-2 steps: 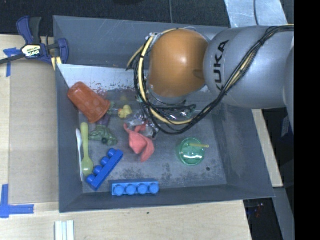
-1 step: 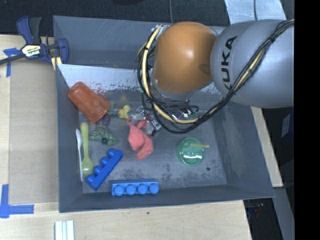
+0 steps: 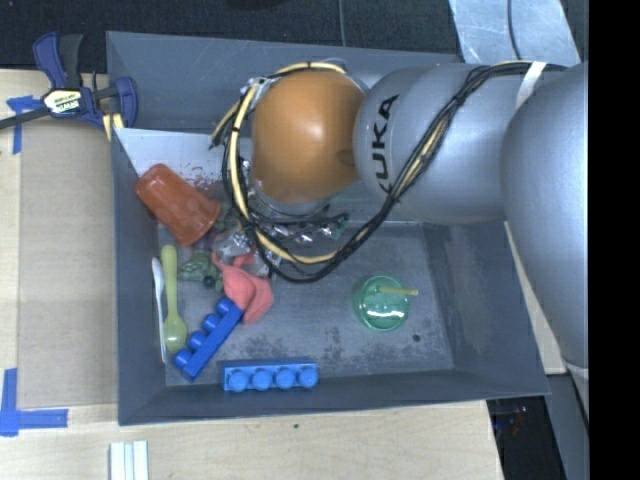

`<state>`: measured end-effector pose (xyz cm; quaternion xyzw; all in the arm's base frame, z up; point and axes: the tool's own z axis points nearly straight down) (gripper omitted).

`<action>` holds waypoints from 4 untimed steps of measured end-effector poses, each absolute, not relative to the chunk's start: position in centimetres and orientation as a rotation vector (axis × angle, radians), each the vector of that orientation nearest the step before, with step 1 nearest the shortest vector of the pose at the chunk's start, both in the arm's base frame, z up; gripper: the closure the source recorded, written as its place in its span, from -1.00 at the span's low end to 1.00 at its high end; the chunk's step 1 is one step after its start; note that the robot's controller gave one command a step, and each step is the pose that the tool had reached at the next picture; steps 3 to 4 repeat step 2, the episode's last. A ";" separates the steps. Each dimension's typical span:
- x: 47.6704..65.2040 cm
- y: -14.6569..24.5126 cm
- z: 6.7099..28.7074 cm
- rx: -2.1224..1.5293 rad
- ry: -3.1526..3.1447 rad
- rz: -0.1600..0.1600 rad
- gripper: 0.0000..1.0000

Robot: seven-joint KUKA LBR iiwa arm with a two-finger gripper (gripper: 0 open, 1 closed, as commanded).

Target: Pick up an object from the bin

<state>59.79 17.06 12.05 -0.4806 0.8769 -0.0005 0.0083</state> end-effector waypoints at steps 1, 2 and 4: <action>58.5 16.4 16.0 -1.564 2.719 0.005 1.00; 54.0 16.8 24.3 -1.611 2.699 0.013 1.00; 54.0 16.8 24.3 -1.611 2.699 0.013 1.00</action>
Offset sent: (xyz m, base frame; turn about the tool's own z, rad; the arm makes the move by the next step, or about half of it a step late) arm -0.0648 -0.0014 0.1338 -0.0836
